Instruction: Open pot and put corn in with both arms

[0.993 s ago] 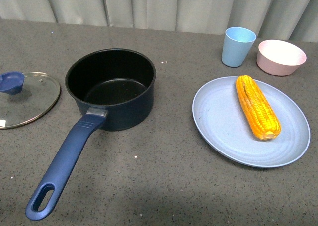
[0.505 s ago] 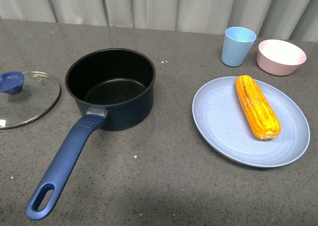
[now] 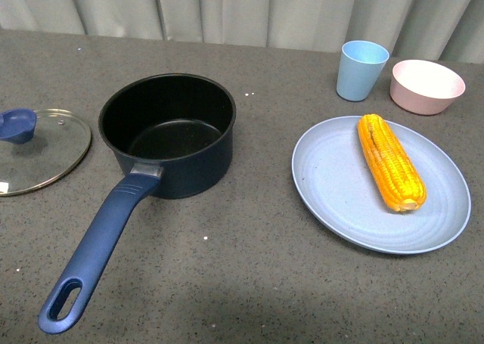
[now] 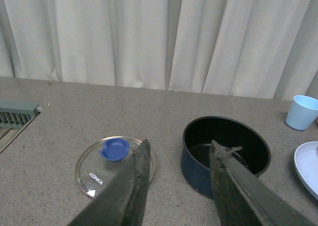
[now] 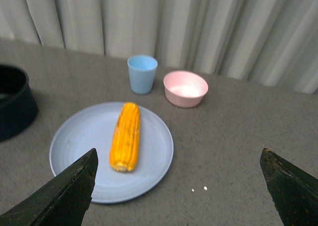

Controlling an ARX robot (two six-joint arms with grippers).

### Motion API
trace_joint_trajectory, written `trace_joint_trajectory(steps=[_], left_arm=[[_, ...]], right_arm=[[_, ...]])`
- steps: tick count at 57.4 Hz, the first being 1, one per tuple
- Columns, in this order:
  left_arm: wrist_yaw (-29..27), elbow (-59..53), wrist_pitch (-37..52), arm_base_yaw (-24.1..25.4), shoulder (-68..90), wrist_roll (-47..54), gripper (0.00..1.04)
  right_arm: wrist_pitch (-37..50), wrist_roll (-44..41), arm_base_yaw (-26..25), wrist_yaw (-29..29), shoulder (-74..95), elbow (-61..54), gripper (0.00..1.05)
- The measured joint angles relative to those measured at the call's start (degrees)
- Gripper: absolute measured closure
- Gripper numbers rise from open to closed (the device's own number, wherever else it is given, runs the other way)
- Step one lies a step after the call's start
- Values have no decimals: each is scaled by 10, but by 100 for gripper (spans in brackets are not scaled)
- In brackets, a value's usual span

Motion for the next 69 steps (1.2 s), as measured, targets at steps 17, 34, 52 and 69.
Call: trace_joint_trajectory(steps=[17,34,52,69], left_arm=[[0,0,0,0,0,0,9],[0,0,0,0,0,2,7],[0,0,0,0,0,2,7],[0,0,0,0,0,2,7]], right_arm=[[234,-21,38,33,537,135,9],[209,77,94,73,851,298,9],[133,184,136,90,966,403,9],[110,217,143,106,1003,424,10]])
